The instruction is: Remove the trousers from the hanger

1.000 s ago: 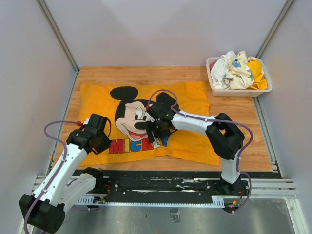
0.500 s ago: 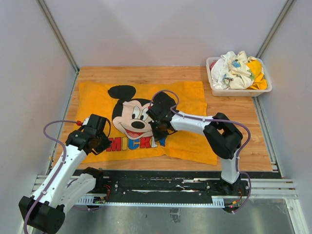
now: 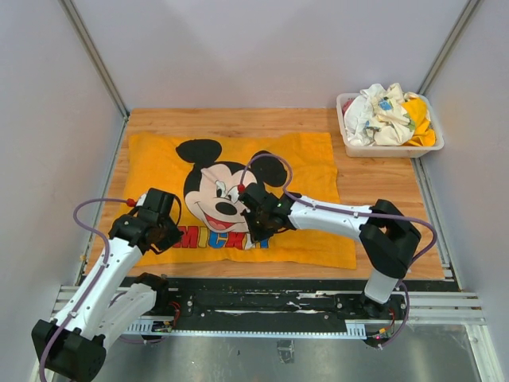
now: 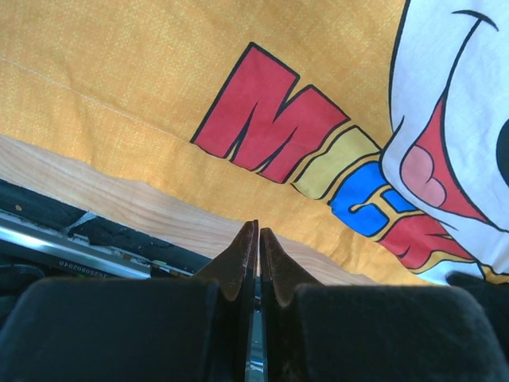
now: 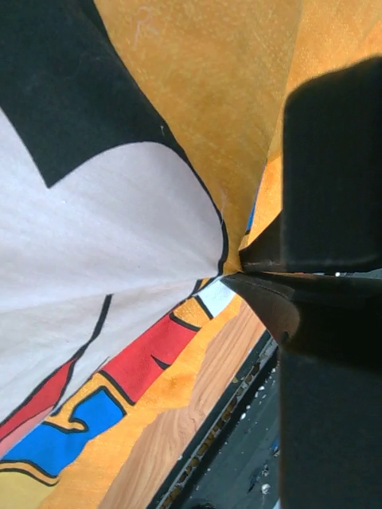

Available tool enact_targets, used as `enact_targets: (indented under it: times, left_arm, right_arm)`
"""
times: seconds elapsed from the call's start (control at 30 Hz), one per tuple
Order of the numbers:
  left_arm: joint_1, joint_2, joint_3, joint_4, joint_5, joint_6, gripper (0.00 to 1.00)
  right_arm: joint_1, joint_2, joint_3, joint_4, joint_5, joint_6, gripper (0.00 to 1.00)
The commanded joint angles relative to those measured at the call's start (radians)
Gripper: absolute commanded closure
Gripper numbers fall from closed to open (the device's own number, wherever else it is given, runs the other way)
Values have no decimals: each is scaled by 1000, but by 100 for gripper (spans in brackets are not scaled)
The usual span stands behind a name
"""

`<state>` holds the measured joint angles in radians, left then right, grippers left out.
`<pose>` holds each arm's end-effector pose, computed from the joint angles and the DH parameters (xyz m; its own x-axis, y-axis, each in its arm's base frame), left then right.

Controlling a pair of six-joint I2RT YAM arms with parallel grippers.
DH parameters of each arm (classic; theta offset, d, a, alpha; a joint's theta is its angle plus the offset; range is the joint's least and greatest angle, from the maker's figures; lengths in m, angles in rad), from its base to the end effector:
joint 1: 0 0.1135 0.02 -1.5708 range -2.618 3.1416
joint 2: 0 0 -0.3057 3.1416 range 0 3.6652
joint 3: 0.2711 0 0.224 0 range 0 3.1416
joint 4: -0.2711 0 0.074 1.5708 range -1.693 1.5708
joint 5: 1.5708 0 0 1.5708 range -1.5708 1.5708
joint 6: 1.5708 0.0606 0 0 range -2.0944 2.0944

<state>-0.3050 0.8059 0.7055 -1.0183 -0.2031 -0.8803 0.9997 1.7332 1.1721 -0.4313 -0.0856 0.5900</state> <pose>0.0870 -0.0146 0.2521 -0.7084 -0.5686 -0.4181 -0.5277 0.8201 -0.2212 0.1889 0.3036 0.2386 -0.8565 -0.3076 -0.4144 -0.4657 0.8068 0.3636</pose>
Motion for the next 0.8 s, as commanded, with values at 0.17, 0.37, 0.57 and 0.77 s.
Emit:
enact_targets:
  times: [0.17,0.37,0.57,0.77]
  left_arm:
    - [-9,-17,11,7,-10,4,92]
    - [-9,-17,10,11,-10,-3,87]
    - [-8,-4,-3,34,-29,-17,78]
    - [-7,17,5,76,-51,-78,65]
  right_arm:
    - [93,18,-4,-86,-96,-54,99]
    - [113,28,31,-140,-46,-84,81]
    - [72,-34,83,-185,36,-105,49]
    - [-37,-133,84,-203,82,-111,47]
